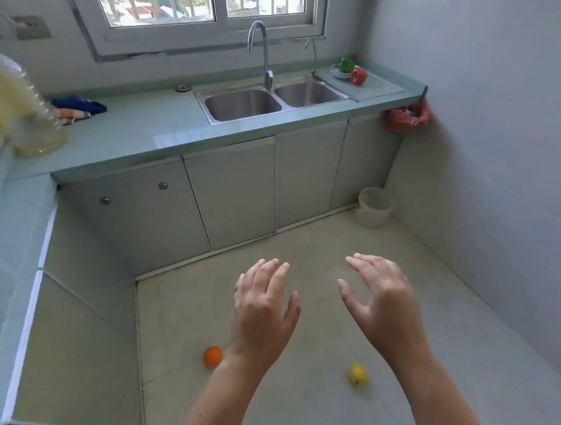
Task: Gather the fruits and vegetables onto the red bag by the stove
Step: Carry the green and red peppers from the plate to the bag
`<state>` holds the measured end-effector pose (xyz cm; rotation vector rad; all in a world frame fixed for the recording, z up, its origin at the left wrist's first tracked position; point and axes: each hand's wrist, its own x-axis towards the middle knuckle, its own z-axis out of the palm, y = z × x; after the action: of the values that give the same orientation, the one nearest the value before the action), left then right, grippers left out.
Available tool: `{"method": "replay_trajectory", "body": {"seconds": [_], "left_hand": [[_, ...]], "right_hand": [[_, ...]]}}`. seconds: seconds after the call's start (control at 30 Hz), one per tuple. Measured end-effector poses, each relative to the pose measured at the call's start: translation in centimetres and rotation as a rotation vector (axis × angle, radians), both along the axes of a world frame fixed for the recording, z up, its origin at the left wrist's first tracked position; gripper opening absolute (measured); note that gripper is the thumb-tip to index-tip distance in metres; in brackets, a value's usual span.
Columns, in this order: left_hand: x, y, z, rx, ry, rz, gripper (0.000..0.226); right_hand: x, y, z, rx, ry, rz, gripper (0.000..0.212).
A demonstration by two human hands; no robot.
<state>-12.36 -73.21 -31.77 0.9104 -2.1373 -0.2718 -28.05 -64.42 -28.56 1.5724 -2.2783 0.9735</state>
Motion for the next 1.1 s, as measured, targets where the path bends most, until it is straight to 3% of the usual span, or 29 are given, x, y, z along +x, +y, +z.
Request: {"method": "replay_trajectory", "body": {"seconds": [0.33, 0.7, 1.1], "left_hand": [[-10.4, -12.9, -1.1, -0.011, -0.048, -0.058, 0.04], [-27.1, -26.0, 2.5, -0.026, -0.088, -0.186, 0.04], [-35.9, -36.6, 0.0, 0.026, -0.1, -0.25, 0.041]], "right_hand": [[-10.7, -12.6, -1.1, -0.03, -0.023, -0.047, 0.041], [-25.6, -24.2, 0.7, -0.049, -0.06, -0.135, 0.043], [-34.3, -34.0, -1.9, 0.009, -0.037, -0.204, 0.042]]}}
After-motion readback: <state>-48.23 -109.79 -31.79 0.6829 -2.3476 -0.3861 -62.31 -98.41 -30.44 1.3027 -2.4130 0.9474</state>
